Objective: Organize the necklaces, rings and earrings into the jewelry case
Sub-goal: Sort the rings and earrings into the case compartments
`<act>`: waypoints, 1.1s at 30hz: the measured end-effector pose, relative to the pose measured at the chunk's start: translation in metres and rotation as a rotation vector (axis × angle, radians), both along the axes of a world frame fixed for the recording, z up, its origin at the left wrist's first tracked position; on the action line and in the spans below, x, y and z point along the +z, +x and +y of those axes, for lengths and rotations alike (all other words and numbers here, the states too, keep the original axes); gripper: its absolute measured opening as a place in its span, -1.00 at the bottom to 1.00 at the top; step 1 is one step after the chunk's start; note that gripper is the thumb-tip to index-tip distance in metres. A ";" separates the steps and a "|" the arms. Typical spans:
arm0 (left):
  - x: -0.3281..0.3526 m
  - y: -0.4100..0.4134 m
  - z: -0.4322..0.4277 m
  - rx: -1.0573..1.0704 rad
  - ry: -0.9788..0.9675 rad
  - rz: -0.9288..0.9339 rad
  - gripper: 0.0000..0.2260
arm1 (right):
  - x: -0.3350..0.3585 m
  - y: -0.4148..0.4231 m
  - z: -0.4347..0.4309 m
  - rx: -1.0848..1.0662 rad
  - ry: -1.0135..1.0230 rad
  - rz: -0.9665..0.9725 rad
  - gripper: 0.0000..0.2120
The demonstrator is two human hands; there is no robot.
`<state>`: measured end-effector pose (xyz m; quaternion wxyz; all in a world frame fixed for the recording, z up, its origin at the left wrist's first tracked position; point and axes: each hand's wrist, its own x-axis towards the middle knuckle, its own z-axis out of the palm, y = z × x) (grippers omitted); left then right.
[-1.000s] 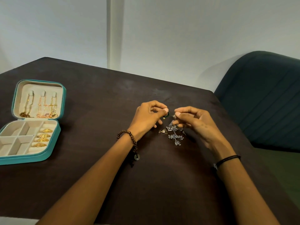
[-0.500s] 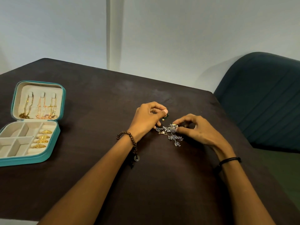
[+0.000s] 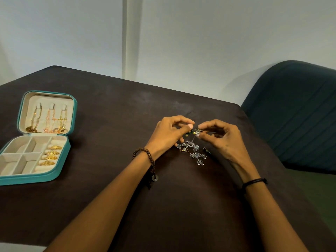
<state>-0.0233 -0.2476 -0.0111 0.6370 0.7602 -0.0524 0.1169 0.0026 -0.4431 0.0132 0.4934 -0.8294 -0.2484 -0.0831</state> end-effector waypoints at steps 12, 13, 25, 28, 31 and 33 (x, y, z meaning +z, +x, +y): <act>-0.001 0.001 0.001 -0.067 -0.066 0.020 -0.77 | -0.003 -0.005 0.008 -0.066 0.003 -0.116 -0.83; -0.001 0.001 0.001 -0.068 -0.065 0.029 -0.77 | -0.003 -0.004 0.008 -0.056 0.001 -0.112 -0.82; -0.002 0.004 0.004 -0.059 -0.099 0.038 -0.87 | -0.006 0.007 0.005 0.016 0.153 0.055 -0.84; -0.001 0.002 0.003 -0.066 -0.089 0.016 -0.87 | -0.005 0.004 0.007 0.061 0.122 0.032 -0.80; -0.001 0.002 0.003 -0.059 -0.086 -0.012 -0.87 | -0.006 0.003 0.008 0.060 0.117 0.022 -0.73; 0.000 0.002 0.002 -0.050 -0.100 -0.028 -0.87 | -0.006 0.003 0.009 0.037 0.166 0.041 -0.68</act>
